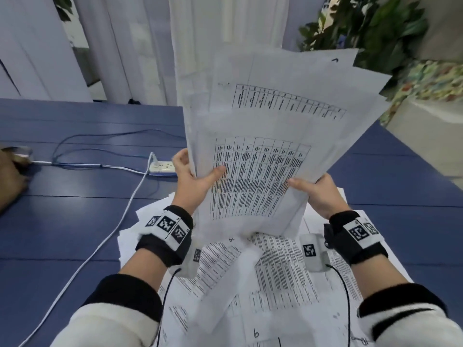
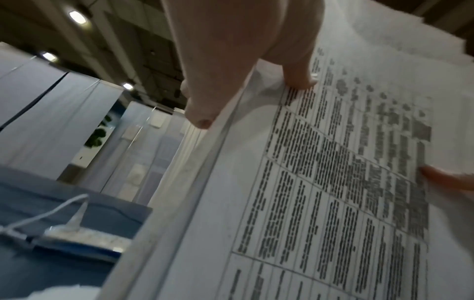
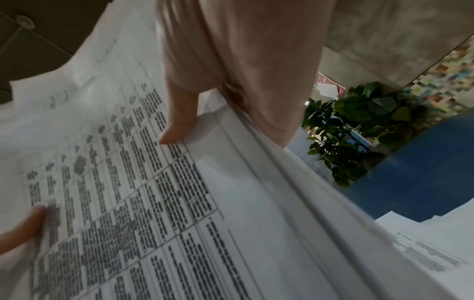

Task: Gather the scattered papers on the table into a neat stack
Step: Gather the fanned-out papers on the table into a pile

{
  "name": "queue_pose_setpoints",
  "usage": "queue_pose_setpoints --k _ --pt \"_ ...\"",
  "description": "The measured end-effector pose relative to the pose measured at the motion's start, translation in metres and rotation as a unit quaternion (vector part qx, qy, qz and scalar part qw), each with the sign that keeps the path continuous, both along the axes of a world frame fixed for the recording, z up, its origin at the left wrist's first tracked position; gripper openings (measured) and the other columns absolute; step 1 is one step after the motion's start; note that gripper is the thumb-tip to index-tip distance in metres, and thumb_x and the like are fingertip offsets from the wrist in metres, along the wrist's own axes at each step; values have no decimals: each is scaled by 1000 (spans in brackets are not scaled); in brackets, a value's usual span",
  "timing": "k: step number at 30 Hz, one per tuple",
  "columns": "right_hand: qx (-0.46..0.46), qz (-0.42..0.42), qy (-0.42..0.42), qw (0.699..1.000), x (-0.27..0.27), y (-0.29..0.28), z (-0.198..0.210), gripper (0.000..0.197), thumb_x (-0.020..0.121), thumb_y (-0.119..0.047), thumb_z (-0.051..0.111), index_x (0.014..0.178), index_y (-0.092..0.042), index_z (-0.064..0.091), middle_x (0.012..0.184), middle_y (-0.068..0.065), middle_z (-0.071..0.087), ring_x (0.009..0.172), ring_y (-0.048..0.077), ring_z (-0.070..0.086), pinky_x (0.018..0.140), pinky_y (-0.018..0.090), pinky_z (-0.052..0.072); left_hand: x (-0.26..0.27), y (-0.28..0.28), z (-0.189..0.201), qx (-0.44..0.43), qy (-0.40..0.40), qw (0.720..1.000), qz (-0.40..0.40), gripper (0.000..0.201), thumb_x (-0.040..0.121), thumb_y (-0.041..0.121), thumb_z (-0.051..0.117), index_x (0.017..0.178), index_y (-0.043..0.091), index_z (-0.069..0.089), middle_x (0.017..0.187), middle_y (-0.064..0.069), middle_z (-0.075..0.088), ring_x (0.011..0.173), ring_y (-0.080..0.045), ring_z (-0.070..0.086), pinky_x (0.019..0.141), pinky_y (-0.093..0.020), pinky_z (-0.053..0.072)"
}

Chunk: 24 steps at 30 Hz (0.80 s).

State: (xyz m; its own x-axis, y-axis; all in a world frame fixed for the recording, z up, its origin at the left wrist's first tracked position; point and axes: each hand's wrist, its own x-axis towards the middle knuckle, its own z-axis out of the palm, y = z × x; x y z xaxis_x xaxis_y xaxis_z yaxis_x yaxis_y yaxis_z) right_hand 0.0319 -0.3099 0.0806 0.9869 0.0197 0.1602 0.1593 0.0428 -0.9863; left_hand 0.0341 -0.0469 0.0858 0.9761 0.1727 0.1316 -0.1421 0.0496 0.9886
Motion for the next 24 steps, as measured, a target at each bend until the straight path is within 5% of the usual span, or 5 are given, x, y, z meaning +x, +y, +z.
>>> queue_pose_setpoints --k 5,11,15,19,24 --pt "11 2 8 1000 0 -6 3 76 27 -53 90 87 -13 65 77 -8 74 75 6 70 68 19 55 2 -4 4 -9 44 998 -45 91 51 46 80 125 4 47 111 -2 64 105 -17 62 97 -32 47" --pt "-7 -12 -37 999 3 -10 30 72 30 -50 90 88 -13 70 85 -5 75 84 10 71 72 20 55 5 -9 33 19 -18 999 -44 31 72 16 77 97 16 58 92 3 67 84 -8 66 66 -9 51" --pt "12 -15 -57 998 7 -8 40 71 34 -43 92 92 -11 69 91 -1 75 91 17 71 78 27 57 3 -8 40 24 -51 994 -96 39 64 12 83 98 11 64 94 -1 71 86 -11 70 72 -18 54" --pt "18 -13 -54 998 11 -3 40 65 42 -26 88 99 -4 66 88 1 75 88 18 71 76 28 57 10 0 35 27 -35 993 -112 70 53 33 89 110 5 62 104 -6 71 96 -13 69 85 -26 55" --pt "6 -33 -6 999 15 7 9 94 27 -42 93 107 -4 61 86 -3 76 84 14 72 73 23 57 -1 0 16 -8 -18 999 -35 35 68 7 78 99 9 62 87 4 73 83 -6 69 81 -21 54"
